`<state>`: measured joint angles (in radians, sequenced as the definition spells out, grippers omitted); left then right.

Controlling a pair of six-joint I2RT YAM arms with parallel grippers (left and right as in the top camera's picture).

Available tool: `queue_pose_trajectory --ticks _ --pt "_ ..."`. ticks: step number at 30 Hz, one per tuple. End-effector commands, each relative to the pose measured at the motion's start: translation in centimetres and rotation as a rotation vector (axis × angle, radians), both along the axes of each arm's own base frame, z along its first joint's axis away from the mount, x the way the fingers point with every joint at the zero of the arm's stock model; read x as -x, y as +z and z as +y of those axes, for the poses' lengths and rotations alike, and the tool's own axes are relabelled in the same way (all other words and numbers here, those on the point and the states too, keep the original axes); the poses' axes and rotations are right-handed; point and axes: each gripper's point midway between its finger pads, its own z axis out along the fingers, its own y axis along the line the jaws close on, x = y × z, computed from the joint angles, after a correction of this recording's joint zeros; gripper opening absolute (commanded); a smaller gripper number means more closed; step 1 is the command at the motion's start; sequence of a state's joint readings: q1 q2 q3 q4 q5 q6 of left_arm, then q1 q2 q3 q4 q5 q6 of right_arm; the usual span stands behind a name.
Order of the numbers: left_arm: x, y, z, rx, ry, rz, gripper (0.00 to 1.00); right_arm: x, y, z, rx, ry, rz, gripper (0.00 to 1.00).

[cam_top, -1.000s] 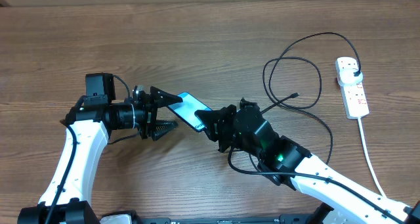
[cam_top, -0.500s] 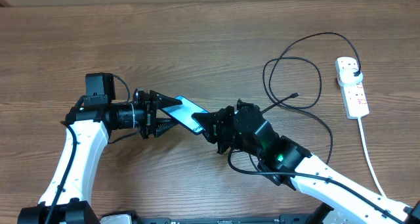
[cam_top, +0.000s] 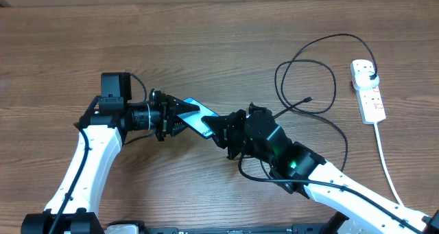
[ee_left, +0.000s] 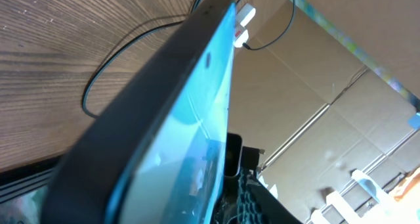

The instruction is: Plug charger to phone and switch on socket

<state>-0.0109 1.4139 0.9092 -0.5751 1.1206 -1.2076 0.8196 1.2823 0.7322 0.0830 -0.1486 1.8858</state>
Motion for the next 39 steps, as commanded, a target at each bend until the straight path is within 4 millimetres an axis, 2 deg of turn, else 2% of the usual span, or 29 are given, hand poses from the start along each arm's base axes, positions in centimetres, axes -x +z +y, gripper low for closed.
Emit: queue_pose_trajectory --ticks 1,4,8,12,18,20,22,24,27,30,34,36,39 --pt "0.3 -0.4 -0.6 0.001 0.0 0.045 0.31 0.0 1.4 0.4 -0.031 0.007 -0.023 0.04" --pt "0.3 -0.6 -0.8 -0.014 -0.001 0.045 0.25 0.0 1.4 0.4 -0.031 0.006 -0.023 0.04" --pt "0.2 -0.6 -0.9 -0.018 0.0 0.043 0.04 0.0 1.4 0.4 -0.031 0.006 -0.023 0.07" --pt "-0.1 -0.8 -0.7 -0.03 0.016 0.041 0.04 -0.2 1.2 0.2 -0.02 -0.008 -0.022 0.13" --pt "-1.2 -1.1 -0.2 -0.069 0.052 0.007 0.04 -0.3 -0.4 -0.8 0.049 -0.043 0.007 0.51" --pt "-2.1 -1.6 0.4 -0.13 0.071 -0.058 0.04 -0.9 -1.7 -2.1 0.144 -0.091 -0.019 0.6" --pt "-2.7 -2.2 1.1 -0.197 0.072 -0.131 0.04 -1.7 -3.3 -4.2 0.297 -0.145 -0.076 0.63" --pt "-2.9 -2.3 1.6 -0.225 0.049 -0.195 0.04 -2.7 -5.0 -7.7 0.549 -0.199 -0.171 0.67" --pt "-2.6 -2.3 2.0 -0.233 0.013 -0.246 0.04 -2.8 -6.7 -12.4 0.819 -0.265 -0.191 0.75" --pt "-2.3 -2.6 2.3 -0.254 -0.013 -0.277 0.04 -2.7 -7.5 -14.8 0.937 -0.266 -0.177 0.72" --pt "-1.9 -2.8 2.3 -0.258 -0.024 -0.268 0.04 -4.5 -7.2 -16.1 1.012 -0.115 -0.233 0.7" --pt "-1.9 -2.8 2.3 -0.258 -0.024 -0.269 0.04 -5.6 -7.0 -17.9 1.008 -0.087 -0.193 0.7" --pt "-1.9 -2.8 2.3 -0.259 -0.027 -0.273 0.04 -7.3 -6.5 -21.9 1.006 -0.101 -0.099 0.66"
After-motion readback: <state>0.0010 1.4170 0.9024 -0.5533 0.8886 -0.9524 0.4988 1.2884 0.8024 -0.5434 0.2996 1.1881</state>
